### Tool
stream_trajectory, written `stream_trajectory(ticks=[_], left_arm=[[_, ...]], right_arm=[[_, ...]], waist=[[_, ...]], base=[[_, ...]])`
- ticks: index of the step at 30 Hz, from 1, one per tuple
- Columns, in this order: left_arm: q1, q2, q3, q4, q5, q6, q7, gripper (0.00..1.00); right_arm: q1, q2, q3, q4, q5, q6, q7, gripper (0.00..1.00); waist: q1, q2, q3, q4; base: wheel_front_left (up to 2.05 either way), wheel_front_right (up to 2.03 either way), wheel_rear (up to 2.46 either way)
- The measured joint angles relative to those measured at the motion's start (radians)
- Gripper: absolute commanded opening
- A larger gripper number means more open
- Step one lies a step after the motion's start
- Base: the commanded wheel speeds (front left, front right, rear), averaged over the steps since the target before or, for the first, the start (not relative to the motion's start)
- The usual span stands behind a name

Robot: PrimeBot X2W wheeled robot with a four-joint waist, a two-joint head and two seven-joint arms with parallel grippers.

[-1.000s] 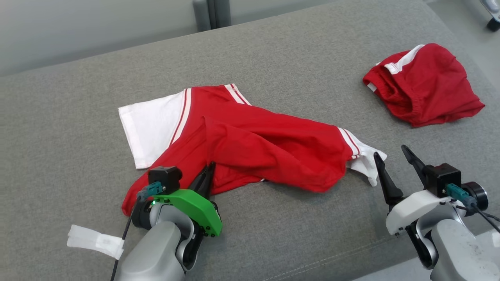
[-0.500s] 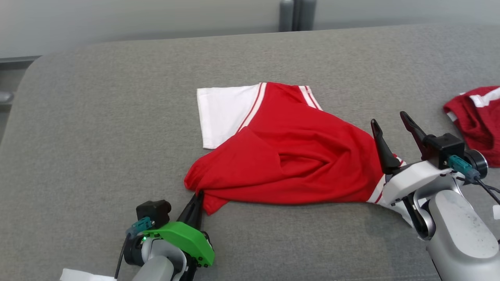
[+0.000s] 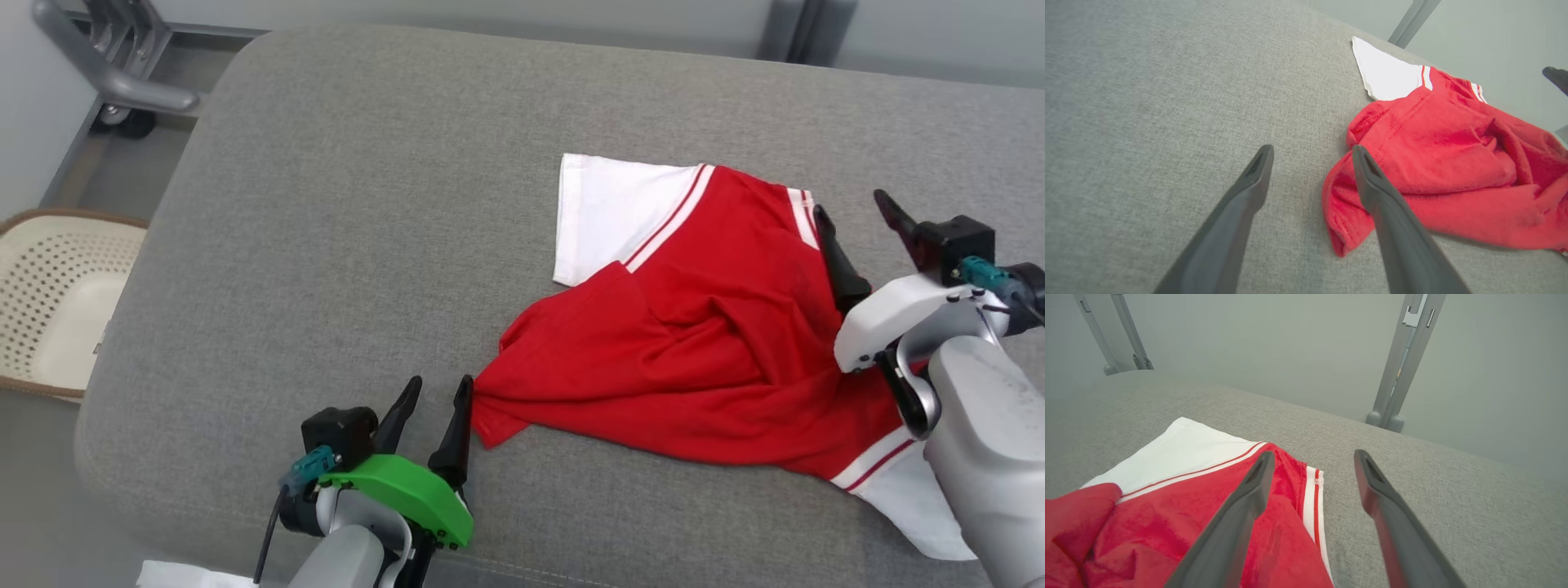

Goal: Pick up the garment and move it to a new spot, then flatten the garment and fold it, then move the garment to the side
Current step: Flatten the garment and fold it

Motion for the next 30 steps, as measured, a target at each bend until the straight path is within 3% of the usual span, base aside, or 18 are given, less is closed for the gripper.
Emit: stream_trajectory(ticks=[7,16,17,18,24,30], left_arm=[[0.009,0.001,-0.006,-0.091,0.032,0.021,0.000,1.00],[0.010,0.001,-0.004,-0.164,0.054,0.039,0.000,1.00],[0.010,0.001,-0.004,-0.164,0.054,0.039,0.000,1.00],[0.009,0.001,-0.005,-0.172,0.052,0.039,0.000,1.00],[0.007,0.001,-0.004,-0.226,0.042,0.048,0.000,1.00],[0.007,0.000,0.006,-0.245,0.042,0.048,0.000,1.00]], right_arm=[[-0.129,-0.052,0.025,0.206,0.015,0.000,0.010,1.00],[-0.257,-0.082,0.120,0.355,0.076,0.000,0.062,1.00],[-0.257,-0.082,0.120,0.355,0.076,0.000,0.062,0.46],[-0.271,-0.083,0.132,0.359,0.088,0.000,0.069,0.00],[-0.368,-0.158,0.162,0.391,0.093,0.001,0.043,0.00],[-0.499,-0.276,0.056,0.468,0.001,0.000,0.008,0.00]], waist=[[0.0000,0.0000,0.060,0.077],[0.0000,0.0000,0.161,0.138],[0.0000,0.0000,0.161,0.138],[0.0000,0.0000,0.170,0.143],[0.0000,0.0000,0.223,0.167],[0.0001,0.0000,0.261,0.177]], base=[[0.00,0.00,0.00],[0.00,0.00,0.00],[0.00,0.00,0.00],[0.00,0.00,0.00],[0.00,0.00,0.00],[0.00,0.00,0.00]])
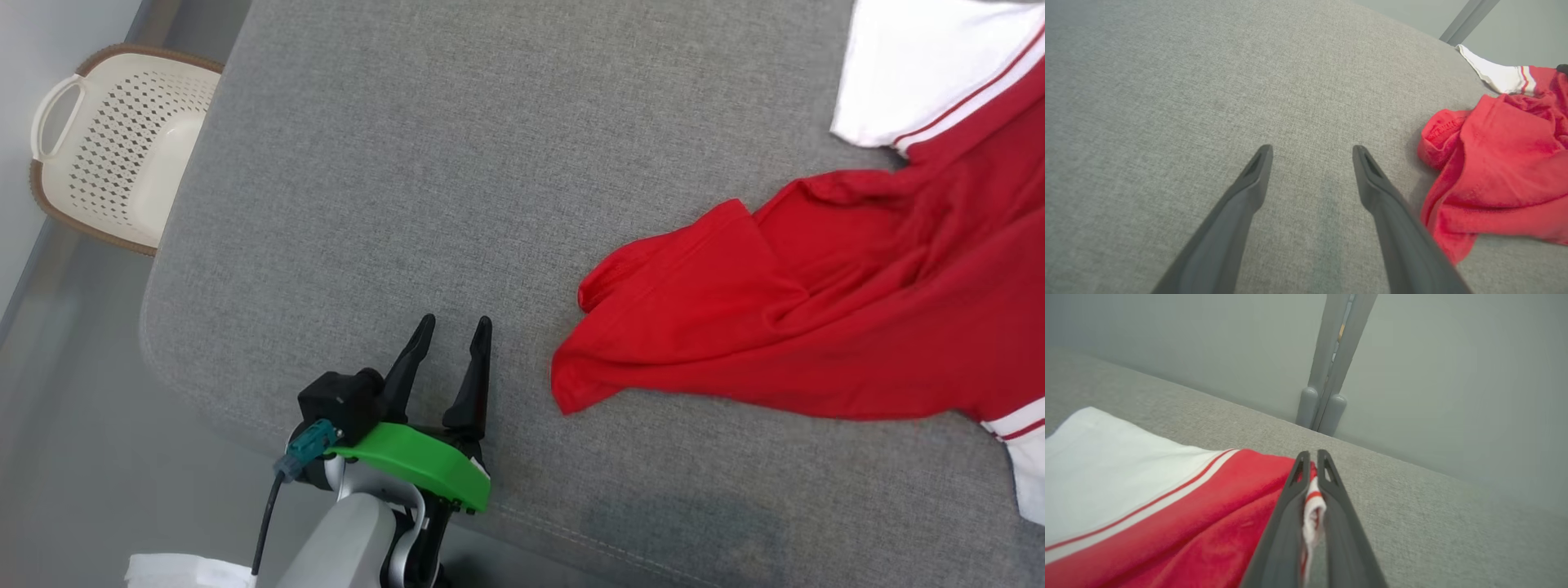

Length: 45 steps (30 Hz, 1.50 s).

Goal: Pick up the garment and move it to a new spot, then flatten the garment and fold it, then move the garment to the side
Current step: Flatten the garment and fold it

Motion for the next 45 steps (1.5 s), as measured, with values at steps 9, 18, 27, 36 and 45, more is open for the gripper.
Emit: stream_trajectory(ticks=[9,18,27,36,45], left_arm=[[-0.028,0.000,-0.033,-0.007,0.006,-0.001,0.000,1.00],[-0.076,-0.001,-0.024,0.041,0.026,-0.004,0.000,1.00],[-0.147,-0.002,0.017,0.167,0.050,-0.020,0.000,1.00],[-0.165,-0.002,0.071,0.297,0.056,-0.034,0.000,1.00],[-0.168,-0.002,0.156,0.365,0.081,-0.043,0.000,1.00]], right_arm=[[-0.062,-0.115,-0.366,0.013,-0.269,0.000,-0.007,0.00],[0.014,0.058,-0.610,-0.040,-0.465,0.000,-0.007,1.00],[0.268,0.299,-0.464,-0.339,-0.307,0.000,-0.008,1.00],[0.510,0.334,-0.216,-0.572,-0.069,0.000,-0.008,1.00],[0.679,0.347,-0.106,-0.648,0.021,0.000,-0.008,1.00]], waist=[[0.0000,0.0000,0.023,-0.004],[0.0000,0.0000,-0.001,-0.067],[-0.0001,0.0000,-0.062,-0.191],[-0.0001,0.0000,-0.132,-0.354],[-0.0001,0.0000,-0.199,-0.496]], base=[[0.00,0.00,0.00],[0.00,0.00,0.00],[0.00,0.00,0.00],[0.00,0.00,0.00],[0.00,0.00,0.00]])
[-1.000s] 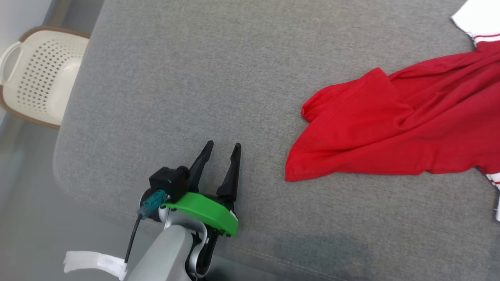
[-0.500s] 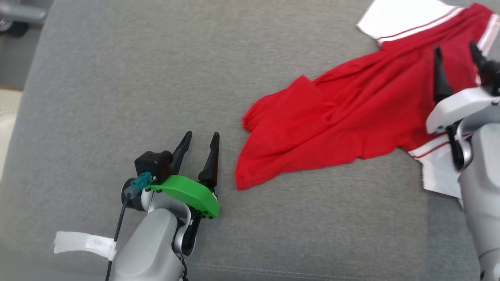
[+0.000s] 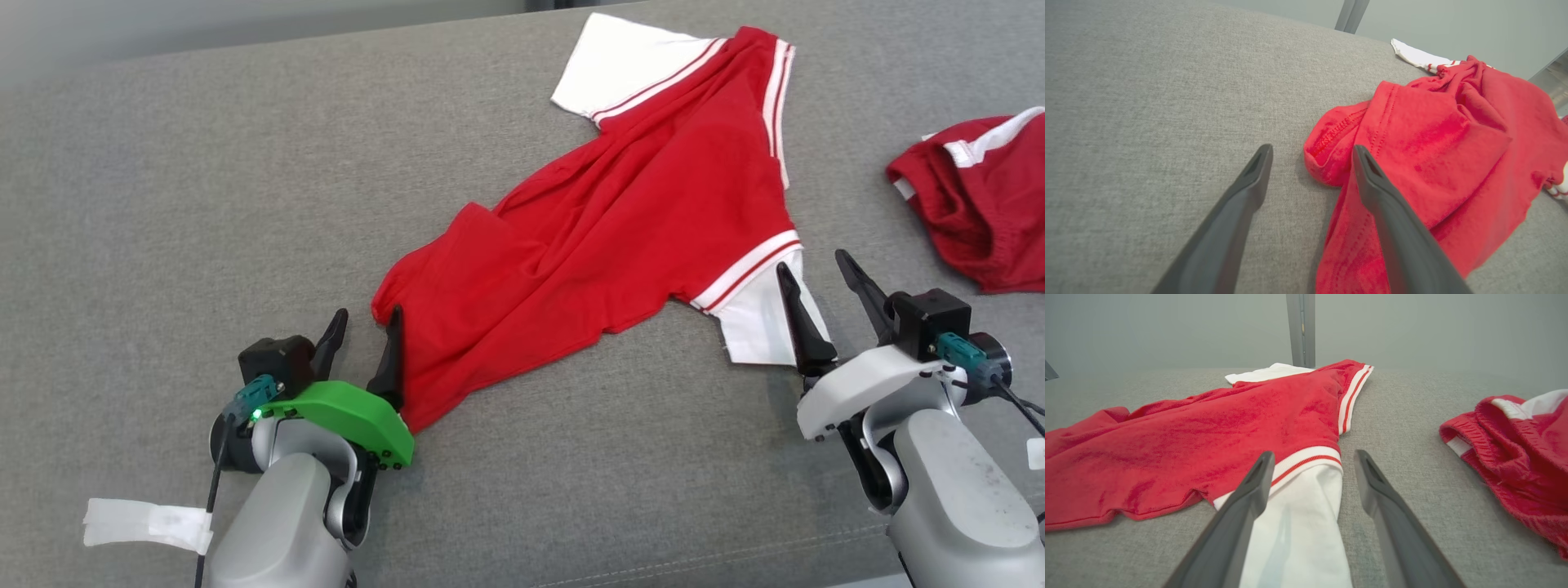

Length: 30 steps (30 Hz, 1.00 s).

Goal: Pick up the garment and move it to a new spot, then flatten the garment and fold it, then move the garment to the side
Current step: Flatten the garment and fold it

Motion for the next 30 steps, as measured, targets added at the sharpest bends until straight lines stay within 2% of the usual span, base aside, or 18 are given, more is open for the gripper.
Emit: stream_trajectory(ticks=[17,23,30], left_arm=[[-0.054,0.001,0.151,0.193,0.076,0.012,0.000,1.00],[-0.072,0.001,0.199,0.226,0.094,0.016,0.000,1.00],[-0.084,0.001,0.236,0.258,0.099,0.024,0.000,1.00]], right_arm=[[0.030,0.008,0.019,0.006,0.030,0.000,0.000,1.00],[0.042,0.008,0.018,0.014,0.044,0.000,0.000,1.00],[0.045,0.012,0.010,0.016,0.053,0.000,0.000,1.00]], waist=[[0.0000,0.0000,-0.059,-0.172],[0.0000,0.0000,-0.065,-0.206],[0.0000,0.0000,-0.069,-0.217]], base=[[0.00,0.00,0.00],[0.00,0.00,0.00],[0.00,0.00,0.00]])
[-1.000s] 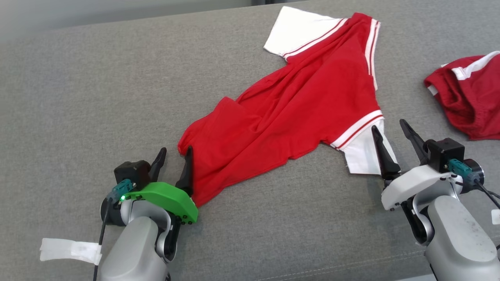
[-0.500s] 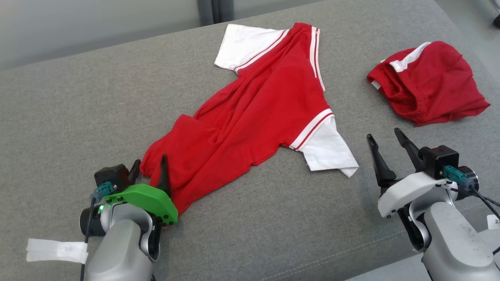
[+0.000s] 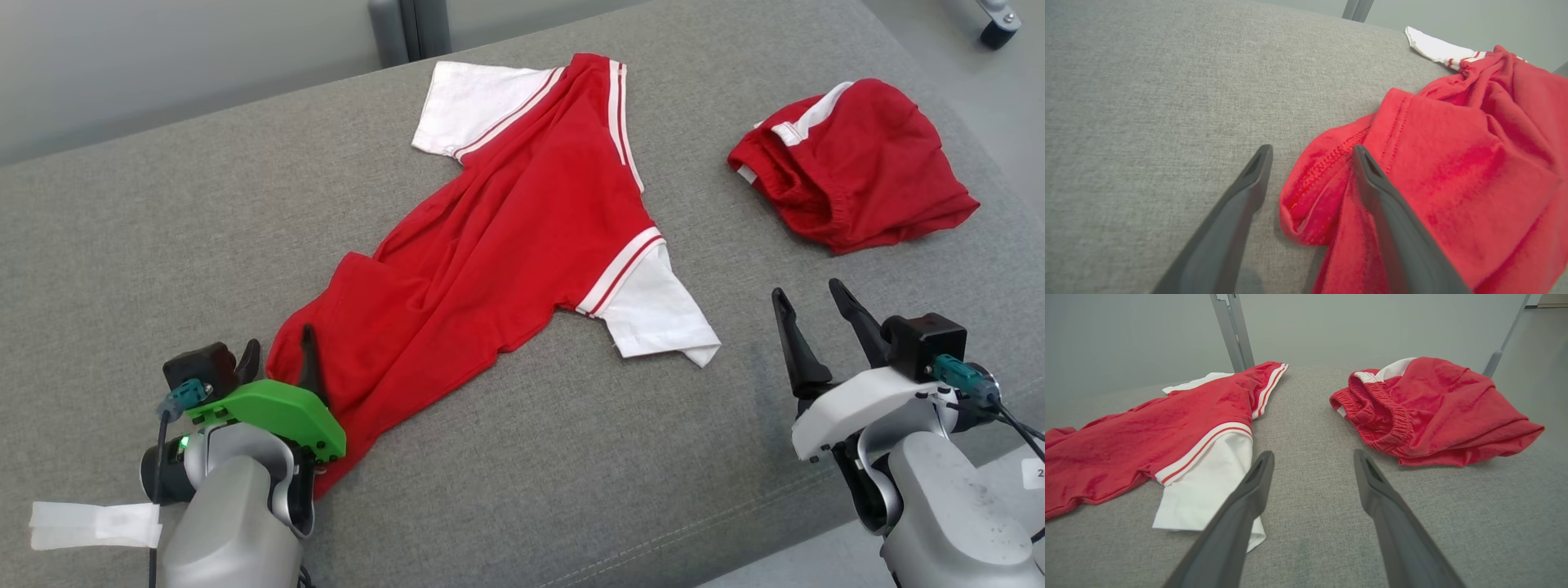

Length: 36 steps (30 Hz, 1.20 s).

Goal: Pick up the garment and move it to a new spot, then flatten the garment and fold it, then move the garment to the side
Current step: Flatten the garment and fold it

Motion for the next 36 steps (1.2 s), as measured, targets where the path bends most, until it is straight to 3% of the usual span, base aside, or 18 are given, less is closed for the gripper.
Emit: stream_trajectory(ticks=[7,9,10,11,12,18,23,36], left_arm=[[-0.010,0.000,0.027,0.035,0.010,0.001,0.000,1.00],[-0.015,0.000,0.020,0.064,0.017,-0.005,0.000,0.68],[-0.021,0.000,0.019,0.076,0.021,-0.009,-0.001,0.14],[-0.028,0.001,0.019,0.082,0.021,-0.009,-0.001,0.14],[-0.036,0.001,0.018,0.091,0.022,-0.014,-0.001,0.00],[-0.067,0.007,0.018,0.068,0.045,-0.025,0.000,0.00],[-0.116,0.046,0.039,0.002,0.068,-0.017,0.000,0.00],[-0.469,0.323,-0.006,0.081,0.206,0.034,0.003,0.00]], right_arm=[[0.000,0.005,0.000,-0.001,0.003,0.000,0.000,1.00],[0.000,0.005,0.000,-0.001,0.003,0.000,0.000,1.00],[0.000,0.005,0.000,-0.001,0.003,0.000,0.000,1.00],[0.000,0.005,0.000,-0.001,0.003,0.000,0.000,1.00],[0.000,0.005,0.000,-0.002,0.003,0.000,0.000,1.00],[-0.001,0.009,-0.007,0.001,0.009,0.000,0.000,1.00],[0.000,0.014,-0.022,0.002,0.017,0.000,0.000,1.00],[-0.032,0.031,-0.005,-0.044,0.024,0.000,0.000,1.00]], waist=[[0.0000,0.0000,0.001,0.007],[0.0000,0.0000,0.003,0.008],[0.0000,0.0000,0.004,0.009],[0.0000,0.0000,0.006,0.010],[0.0000,0.0000,0.007,0.010],[0.0000,0.0000,0.008,0.015],[0.0000,0.0000,0.013,0.020],[0.0000,0.0000,0.123,-0.019]], base=[[0.00,0.00,0.00],[0.00,0.00,0.00],[0.00,0.00,0.00],[0.00,0.00,0.00],[0.00,0.00,0.00],[0.00,0.00,0.00],[0.00,0.00,0.00],[0.00,0.00,0.00]])
